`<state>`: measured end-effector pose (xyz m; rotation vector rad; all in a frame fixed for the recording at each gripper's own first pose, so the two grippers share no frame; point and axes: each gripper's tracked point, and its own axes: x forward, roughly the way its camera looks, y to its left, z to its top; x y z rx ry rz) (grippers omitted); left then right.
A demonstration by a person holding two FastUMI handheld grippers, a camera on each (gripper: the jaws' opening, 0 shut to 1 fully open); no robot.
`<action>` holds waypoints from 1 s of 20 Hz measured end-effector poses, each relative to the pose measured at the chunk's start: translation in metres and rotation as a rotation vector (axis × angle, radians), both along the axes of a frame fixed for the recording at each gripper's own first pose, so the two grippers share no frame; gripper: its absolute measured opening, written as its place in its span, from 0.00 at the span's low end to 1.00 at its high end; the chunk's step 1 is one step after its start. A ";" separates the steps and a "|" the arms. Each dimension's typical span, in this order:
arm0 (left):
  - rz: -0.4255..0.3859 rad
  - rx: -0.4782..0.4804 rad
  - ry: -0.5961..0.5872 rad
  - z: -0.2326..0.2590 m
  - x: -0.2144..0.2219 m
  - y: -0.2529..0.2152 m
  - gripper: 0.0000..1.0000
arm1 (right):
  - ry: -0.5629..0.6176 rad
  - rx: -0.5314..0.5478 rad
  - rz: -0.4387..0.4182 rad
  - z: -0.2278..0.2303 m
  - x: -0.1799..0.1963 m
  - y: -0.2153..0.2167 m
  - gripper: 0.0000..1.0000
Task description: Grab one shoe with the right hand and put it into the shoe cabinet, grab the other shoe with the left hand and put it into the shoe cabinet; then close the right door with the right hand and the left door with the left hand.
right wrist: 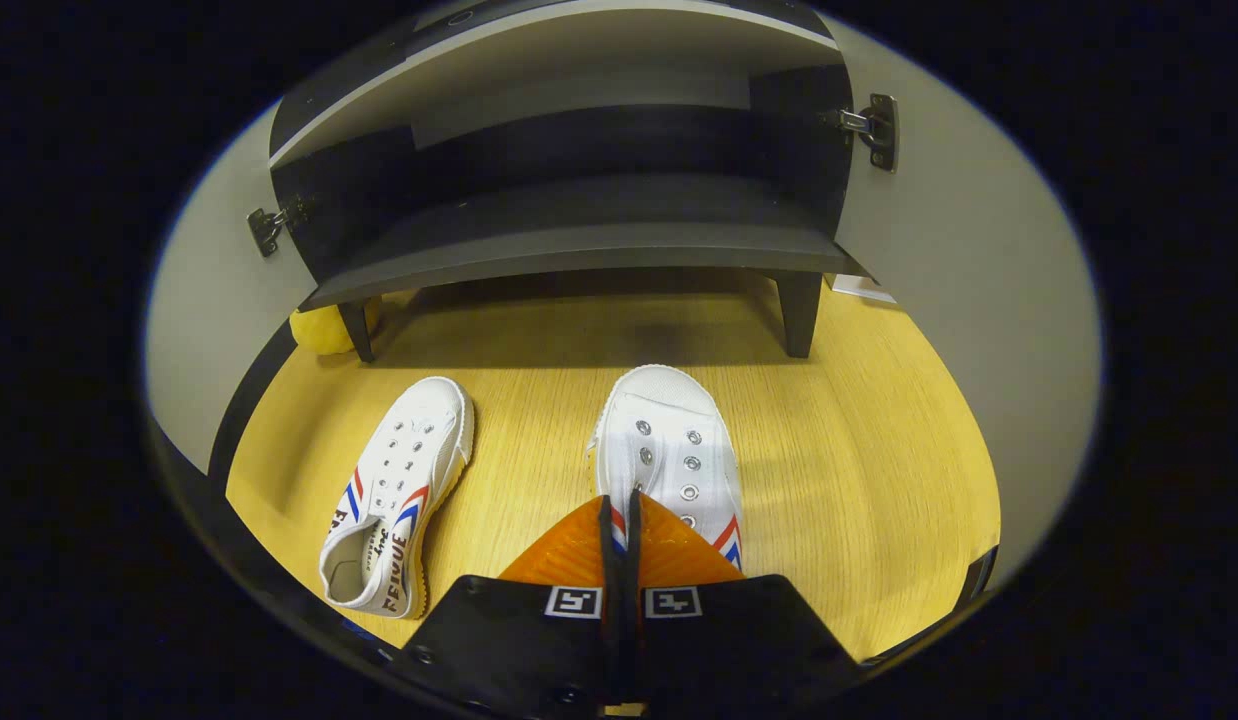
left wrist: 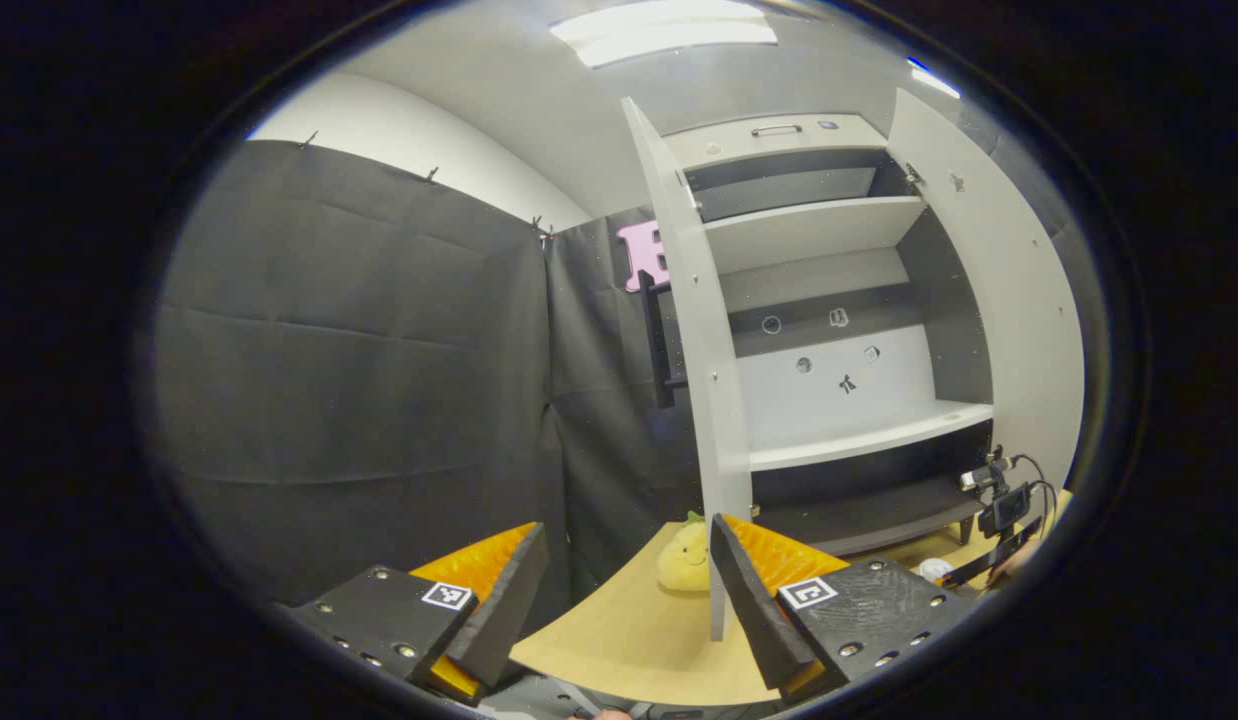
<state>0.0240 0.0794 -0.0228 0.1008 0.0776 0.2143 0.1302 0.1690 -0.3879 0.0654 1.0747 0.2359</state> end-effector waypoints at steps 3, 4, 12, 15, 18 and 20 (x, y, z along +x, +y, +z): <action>-0.017 -0.001 -0.009 0.003 -0.002 -0.005 1.00 | -0.018 0.027 -0.009 0.012 -0.001 0.000 0.02; -0.023 -0.003 -0.012 0.003 -0.004 -0.006 0.94 | -0.031 0.029 -0.013 0.018 0.000 -0.001 0.01; -0.071 -0.018 -0.044 0.012 -0.005 -0.020 0.94 | -0.155 0.097 -0.036 0.098 0.023 -0.003 0.02; -0.090 -0.026 -0.059 0.016 -0.003 -0.025 0.94 | -0.209 0.120 -0.048 0.131 0.033 -0.006 0.01; -0.103 -0.027 -0.076 0.021 -0.001 -0.027 0.94 | -0.264 0.139 -0.051 0.166 0.042 -0.007 0.02; -0.112 -0.034 -0.086 0.023 0.000 -0.029 0.94 | -0.303 0.151 -0.049 0.190 0.050 -0.006 0.02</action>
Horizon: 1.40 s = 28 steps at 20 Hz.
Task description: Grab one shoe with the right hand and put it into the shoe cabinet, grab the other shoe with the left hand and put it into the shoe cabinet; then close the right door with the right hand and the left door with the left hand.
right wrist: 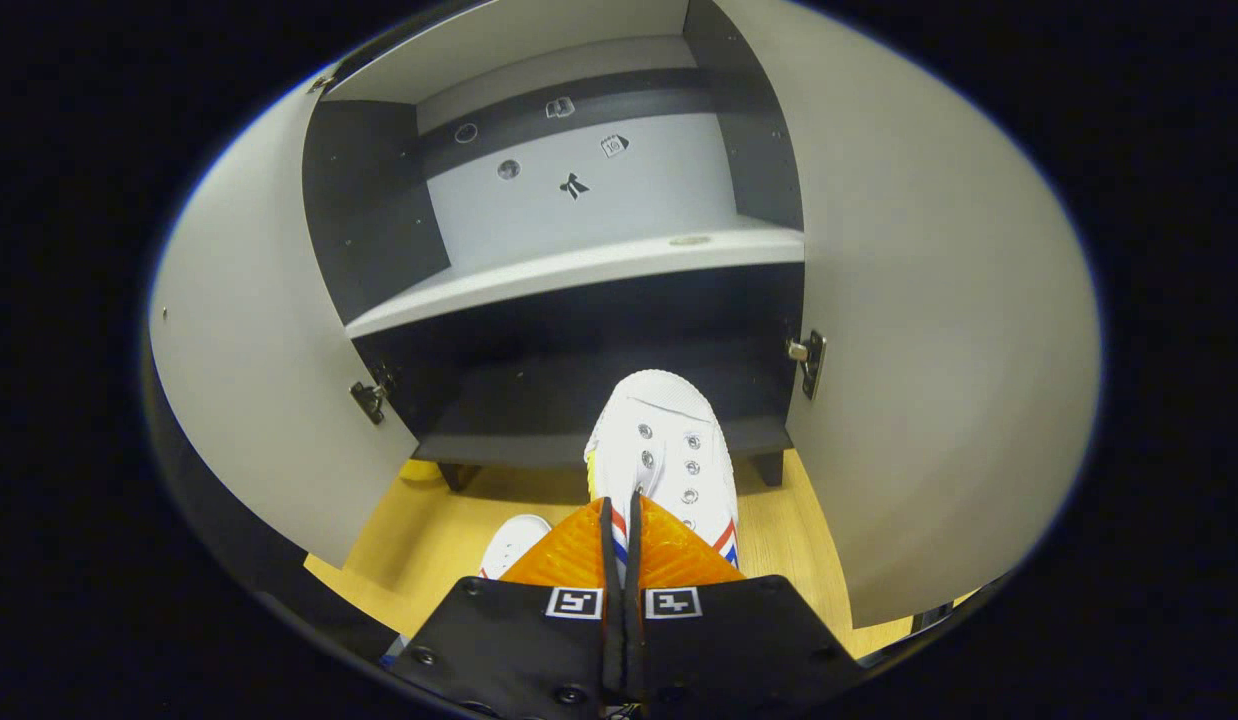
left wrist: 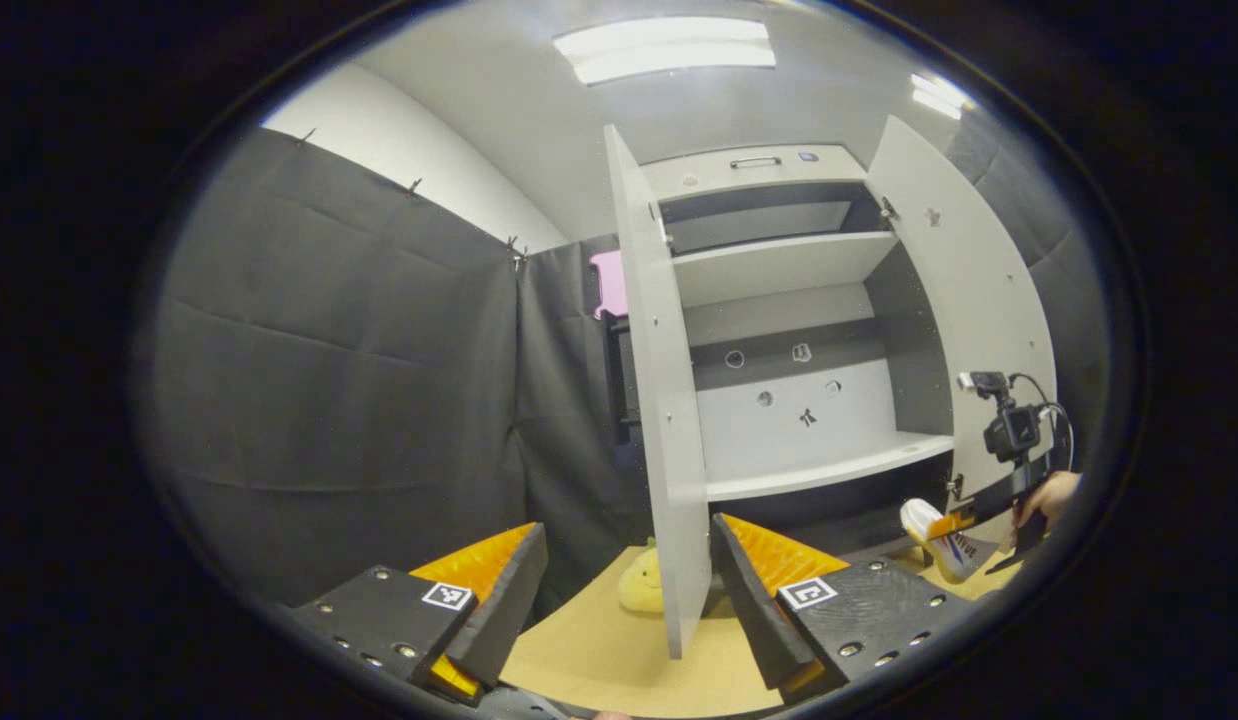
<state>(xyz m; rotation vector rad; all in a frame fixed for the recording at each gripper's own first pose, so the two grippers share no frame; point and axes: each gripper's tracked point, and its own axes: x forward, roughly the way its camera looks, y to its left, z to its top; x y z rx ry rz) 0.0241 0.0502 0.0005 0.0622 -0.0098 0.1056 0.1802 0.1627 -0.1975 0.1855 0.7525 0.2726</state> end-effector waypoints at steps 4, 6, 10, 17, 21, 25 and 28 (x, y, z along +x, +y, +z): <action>-0.009 -0.015 -0.018 0.001 0.007 -0.002 0.94 | -0.083 0.008 0.003 0.046 0.019 0.003 0.01; -0.009 -0.022 -0.022 0.002 0.009 -0.002 0.94 | -0.123 0.014 0.004 0.067 0.030 0.005 0.01; -0.001 -0.028 -0.029 0.001 0.016 0.002 0.94 | -0.192 0.021 -0.003 0.104 0.060 0.009 0.01; 0.043 -0.035 -0.031 -0.002 0.024 0.013 0.94 | -0.285 0.020 -0.033 0.150 0.131 0.015 0.01; 0.069 -0.031 -0.017 -0.009 0.027 0.019 0.99 | -0.306 0.019 -0.051 0.162 0.174 0.021 0.01; 0.098 -0.023 -0.001 -0.013 0.029 0.025 0.94 | -0.310 -0.009 -0.064 0.159 0.214 0.023 0.01; 0.124 -0.018 0.014 -0.017 0.029 0.031 0.99 | -0.298 -0.035 -0.079 0.149 0.237 0.024 0.01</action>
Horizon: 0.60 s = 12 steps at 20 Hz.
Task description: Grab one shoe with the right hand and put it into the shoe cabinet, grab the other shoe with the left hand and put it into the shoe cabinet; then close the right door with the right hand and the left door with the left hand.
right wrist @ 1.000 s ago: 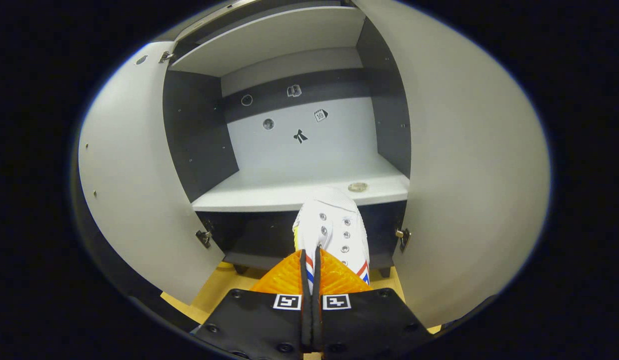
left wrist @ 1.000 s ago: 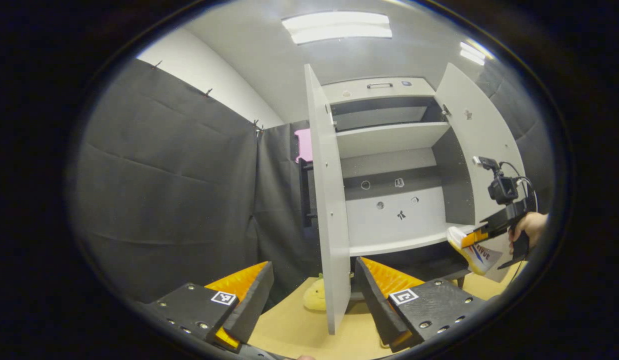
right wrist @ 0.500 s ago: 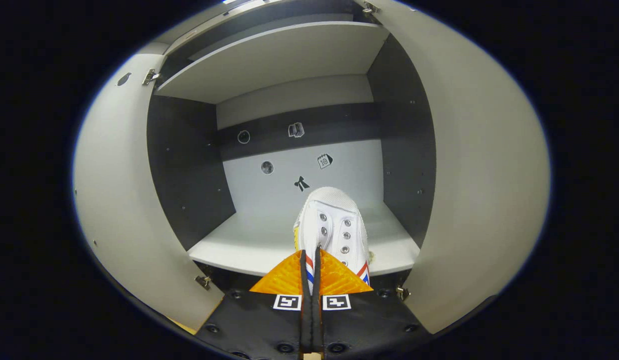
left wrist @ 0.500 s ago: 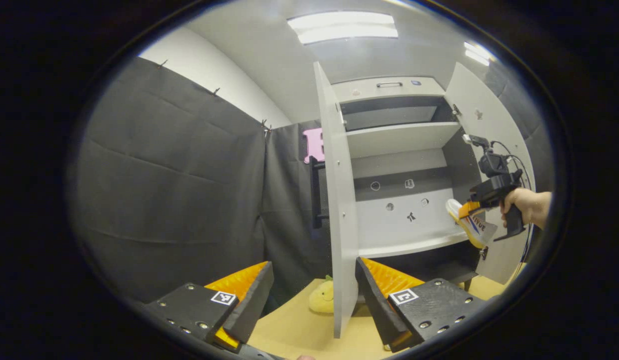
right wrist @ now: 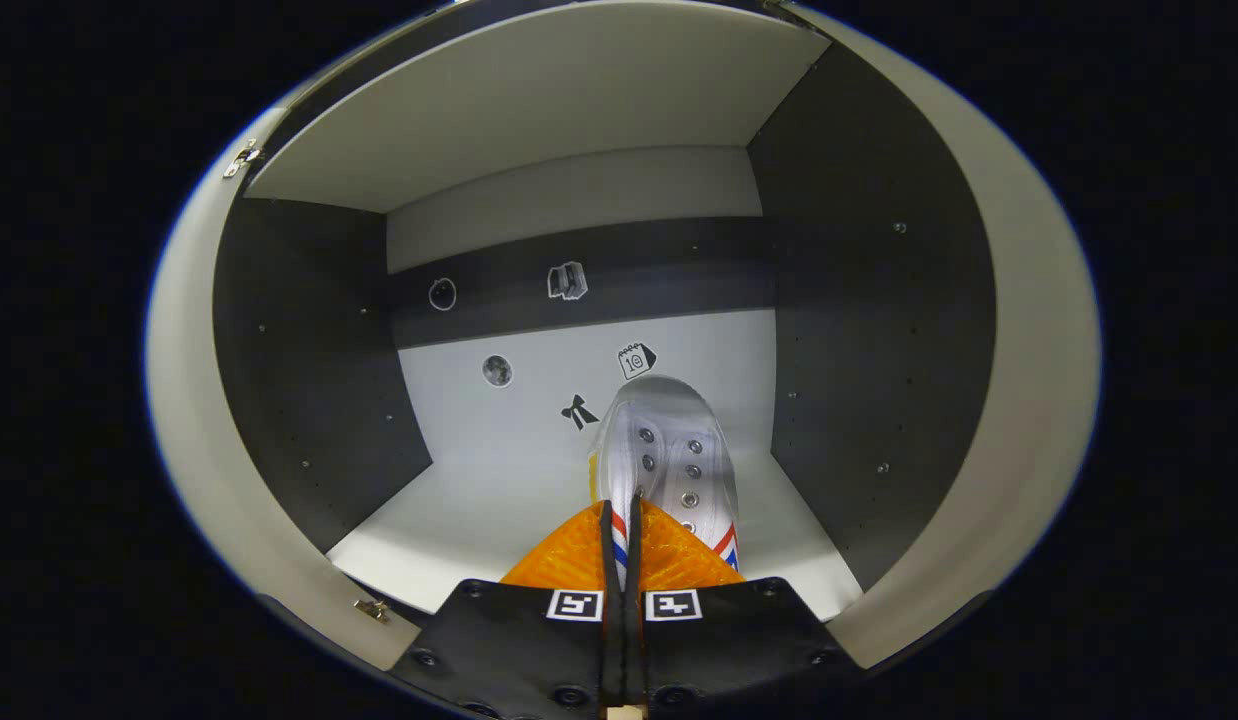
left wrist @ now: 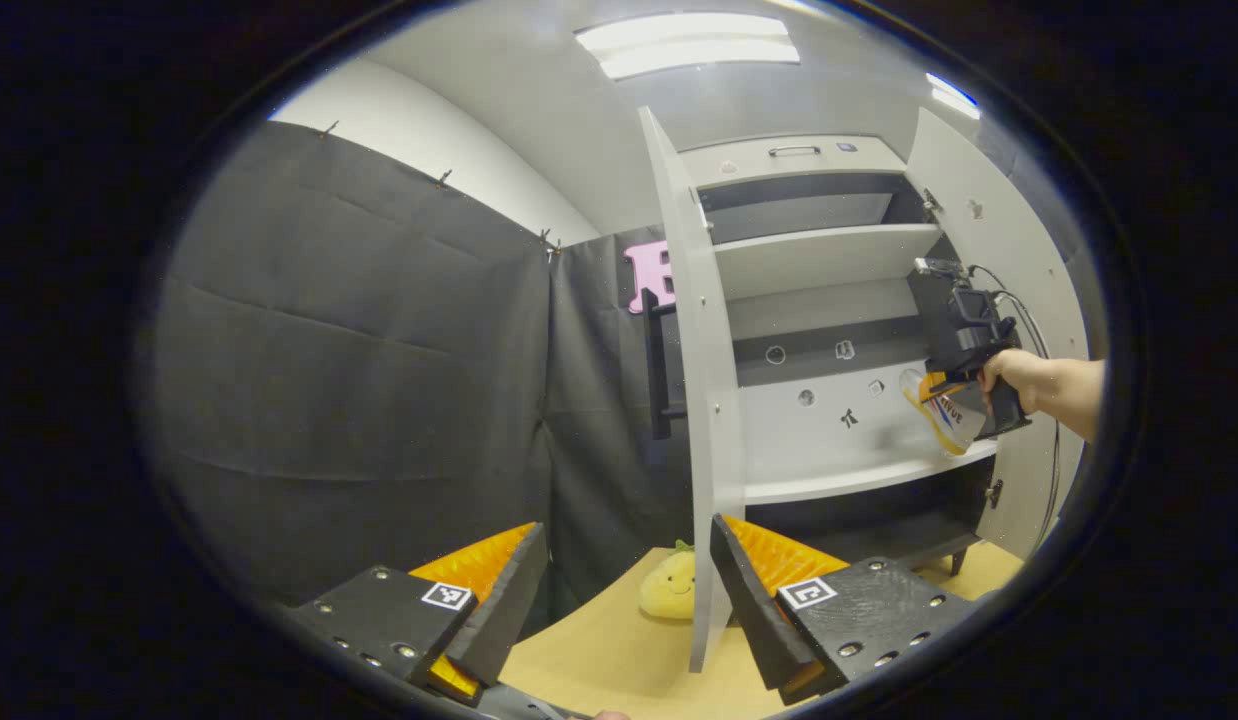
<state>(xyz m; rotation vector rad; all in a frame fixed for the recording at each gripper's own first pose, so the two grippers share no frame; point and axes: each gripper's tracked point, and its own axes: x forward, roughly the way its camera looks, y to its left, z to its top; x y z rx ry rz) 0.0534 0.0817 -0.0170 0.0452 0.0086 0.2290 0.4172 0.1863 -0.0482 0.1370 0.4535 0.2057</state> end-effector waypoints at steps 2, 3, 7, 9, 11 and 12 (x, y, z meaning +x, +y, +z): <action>0.015 0.003 0.009 -0.002 0.000 0.002 0.94 | 0.019 -0.039 -0.013 -0.014 0.017 -0.002 0.01; 0.023 0.007 0.011 -0.002 -0.001 0.003 0.94 | 0.027 -0.060 -0.017 -0.022 0.023 -0.003 0.01; 0.048 0.017 0.025 -0.004 -0.003 0.006 0.99 | 0.065 -0.078 -0.033 -0.042 0.038 -0.004 0.01; 0.055 0.012 0.030 -0.005 -0.004 0.006 1.00 | 0.083 -0.078 -0.031 -0.050 0.041 -0.002 0.02; 0.059 0.009 0.035 -0.007 -0.006 0.004 1.00 | 0.102 -0.085 -0.017 -0.056 0.039 0.000 0.05; 0.060 0.007 0.039 -0.008 -0.006 0.003 1.00 | 0.076 -0.084 -0.021 -0.051 0.043 -0.001 0.12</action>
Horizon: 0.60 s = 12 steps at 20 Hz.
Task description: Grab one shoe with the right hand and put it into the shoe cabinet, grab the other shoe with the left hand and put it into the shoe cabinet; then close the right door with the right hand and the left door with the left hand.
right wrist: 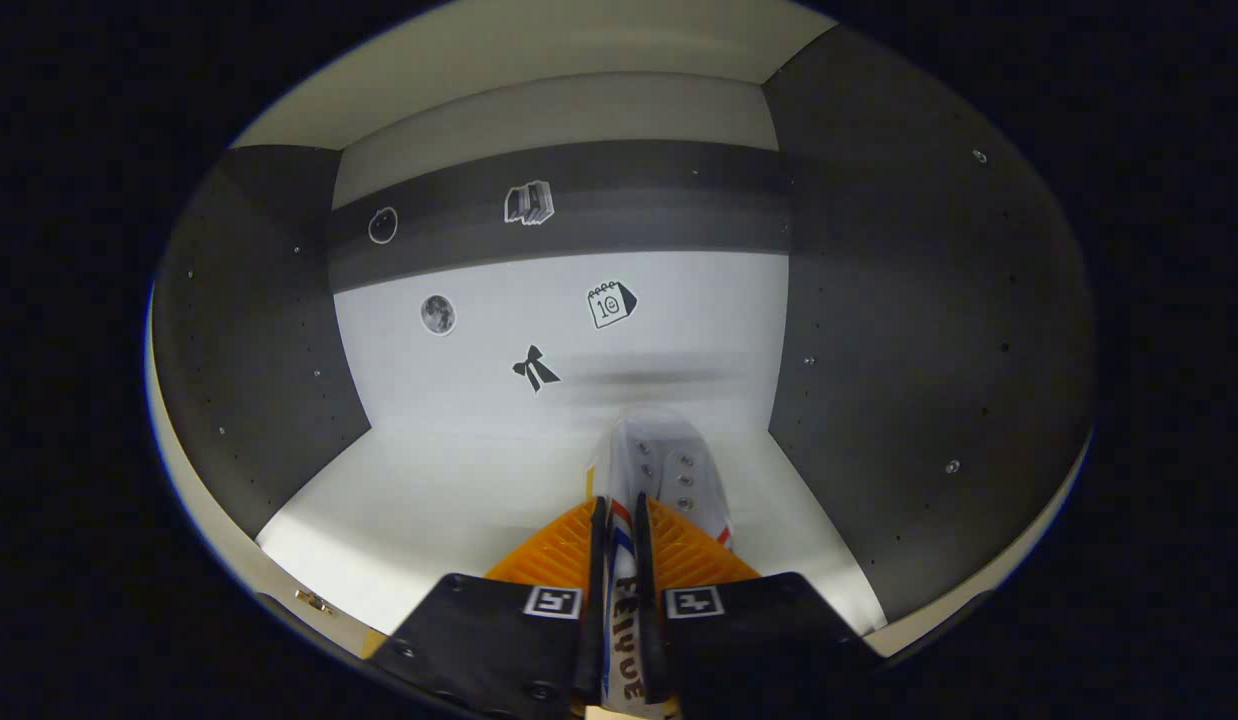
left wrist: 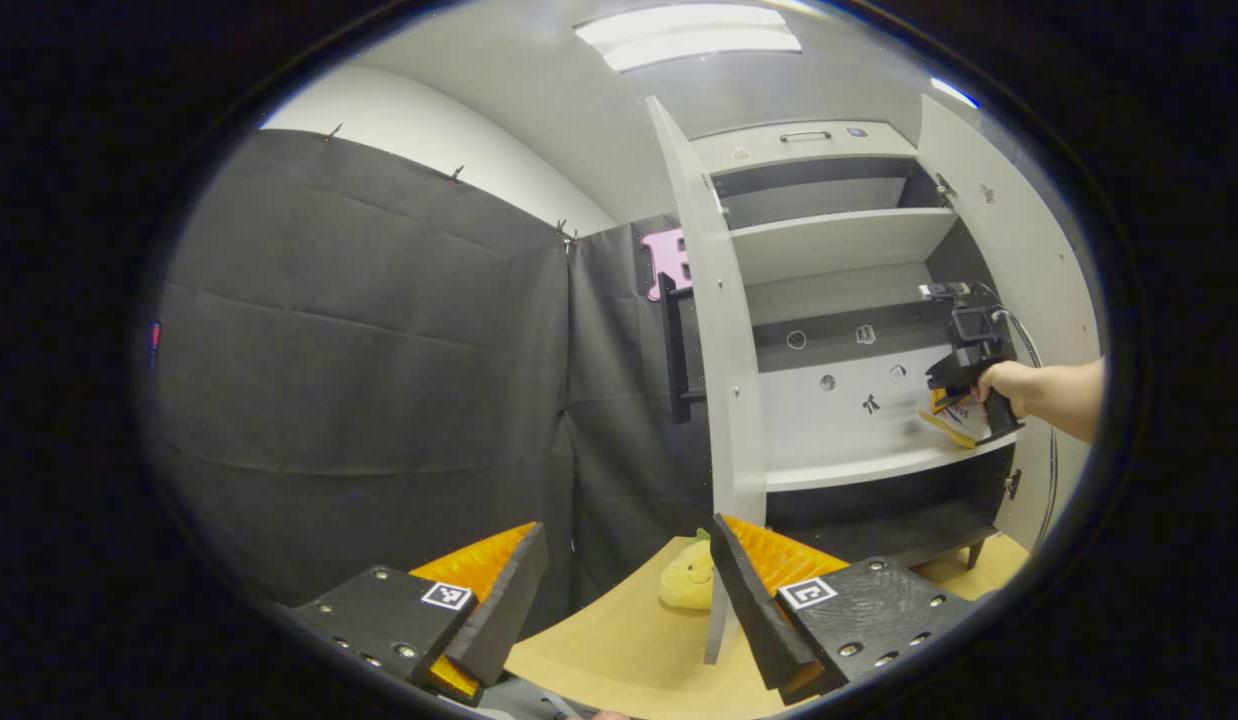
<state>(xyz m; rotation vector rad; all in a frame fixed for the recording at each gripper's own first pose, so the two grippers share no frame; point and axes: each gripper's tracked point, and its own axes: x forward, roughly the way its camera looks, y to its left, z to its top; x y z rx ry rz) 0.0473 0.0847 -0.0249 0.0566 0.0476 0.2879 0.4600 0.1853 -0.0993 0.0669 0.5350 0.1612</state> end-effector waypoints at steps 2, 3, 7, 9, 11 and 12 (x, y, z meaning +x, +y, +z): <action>-0.010 -0.007 0.009 -0.004 0.001 -0.005 1.00 | -0.054 0.017 -0.019 0.019 0.000 -0.002 0.27; -0.018 -0.009 0.014 -0.005 0.000 -0.008 1.00 | -0.071 0.038 -0.021 0.025 0.000 -0.001 0.31; -0.064 -0.002 0.014 -0.004 0.002 -0.024 1.00 | -0.137 0.075 -0.003 0.053 -0.023 -0.002 1.00; -0.092 -0.009 0.016 -0.004 0.004 -0.033 1.00 | -0.185 0.071 0.017 0.068 -0.039 -0.003 0.98; -0.121 -0.019 0.013 -0.003 0.005 -0.040 1.00 | -0.235 0.053 0.039 0.084 -0.060 -0.006 0.98; -0.135 -0.022 0.011 -0.003 0.005 -0.043 1.00 | -0.260 0.044 0.049 0.091 -0.072 -0.007 0.98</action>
